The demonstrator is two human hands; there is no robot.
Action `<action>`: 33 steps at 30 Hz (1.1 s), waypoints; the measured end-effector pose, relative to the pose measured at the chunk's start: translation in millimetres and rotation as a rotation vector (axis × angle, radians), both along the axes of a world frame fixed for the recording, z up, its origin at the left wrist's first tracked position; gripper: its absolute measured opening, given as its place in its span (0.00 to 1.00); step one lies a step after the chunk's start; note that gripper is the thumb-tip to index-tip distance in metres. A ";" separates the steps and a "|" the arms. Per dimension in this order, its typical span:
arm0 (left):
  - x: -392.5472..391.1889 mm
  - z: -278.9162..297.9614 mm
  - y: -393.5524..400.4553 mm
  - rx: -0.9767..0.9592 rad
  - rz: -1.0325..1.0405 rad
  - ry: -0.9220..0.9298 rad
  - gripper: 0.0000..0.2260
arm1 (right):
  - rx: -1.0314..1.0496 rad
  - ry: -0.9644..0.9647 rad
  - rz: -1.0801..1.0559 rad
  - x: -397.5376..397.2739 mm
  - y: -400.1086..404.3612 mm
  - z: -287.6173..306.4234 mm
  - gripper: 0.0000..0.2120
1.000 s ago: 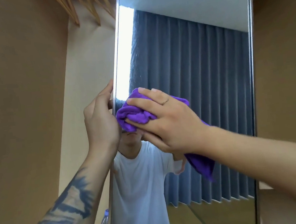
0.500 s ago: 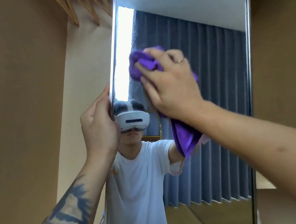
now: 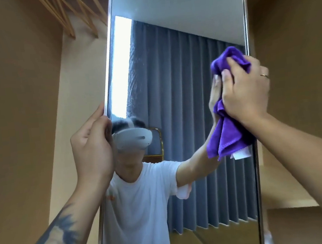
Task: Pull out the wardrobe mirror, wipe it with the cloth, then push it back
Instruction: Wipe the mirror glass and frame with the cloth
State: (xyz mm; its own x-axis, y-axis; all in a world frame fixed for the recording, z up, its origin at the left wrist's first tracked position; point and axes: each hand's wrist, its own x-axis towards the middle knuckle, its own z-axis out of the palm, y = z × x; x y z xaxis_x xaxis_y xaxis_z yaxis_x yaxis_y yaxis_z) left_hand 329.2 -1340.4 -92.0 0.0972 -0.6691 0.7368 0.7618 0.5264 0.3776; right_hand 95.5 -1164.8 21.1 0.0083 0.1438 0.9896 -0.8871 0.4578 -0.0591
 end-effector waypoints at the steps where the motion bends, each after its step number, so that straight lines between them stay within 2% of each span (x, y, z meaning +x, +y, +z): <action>1: -0.6 -0.4 -1.8 0.010 -0.006 -0.002 0.09 | -0.062 -0.080 0.016 -0.2 -0.4 -0.1 0.20; 5: 0.1 -1.0 -5.0 0.003 -0.014 -0.014 0.12 | -0.219 -0.275 0.075 21.2 -17.6 1.4 0.20; 10: 0.4 -0.8 -2.5 0.011 -0.009 0.007 0.13 | -0.167 -0.206 0.119 60.4 -43.6 -5.4 0.20; 14: 1.0 -0.2 -3.5 0.009 0.033 -0.007 0.13 | -0.072 -0.040 0.135 104.2 -71.8 -14.8 0.19; 18: 2.7 -2.2 -2.7 -0.009 0.078 -0.027 0.10 | 0.191 0.329 0.145 131.1 -90.2 -36.6 0.17; 20: 3.4 -3.5 -1.9 -0.045 0.108 -0.068 0.16 | 0.330 0.480 0.180 129.0 -89.3 -45.4 0.17; 22: 3.8 -3.3 -1.9 -0.007 0.037 -0.081 0.21 | 0.473 0.615 0.161 120.1 -83.2 -55.4 0.17; 26: 3.3 -5.8 -2.2 0.031 -0.020 -0.055 0.24 | 0.730 0.868 0.091 89.8 -61.4 -84.4 0.15; 29: 4.8 -8.0 3.2 0.057 0.014 -0.091 0.26 | 0.848 1.044 0.013 82.9 -52.1 -75.4 0.15; 31: 4.8 -10.1 4.1 0.051 -0.011 -0.083 0.23 | 0.788 1.057 -0.017 88.6 -55.4 -46.3 0.14; 33: 6.2 -11.4 4.0 0.055 -0.034 -0.112 0.21 | 0.638 0.880 -0.020 102.0 -61.7 -21.2 0.16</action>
State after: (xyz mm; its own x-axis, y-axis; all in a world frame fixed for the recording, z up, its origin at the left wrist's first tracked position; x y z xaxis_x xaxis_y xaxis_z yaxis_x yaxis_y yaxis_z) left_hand 335.4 -1336.4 -103.4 -0.0068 -0.7103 0.7039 0.7302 0.4774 0.4888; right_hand 197.5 -1226.5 -0.1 0.7476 -0.4023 0.5284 -0.4946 0.1936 0.8473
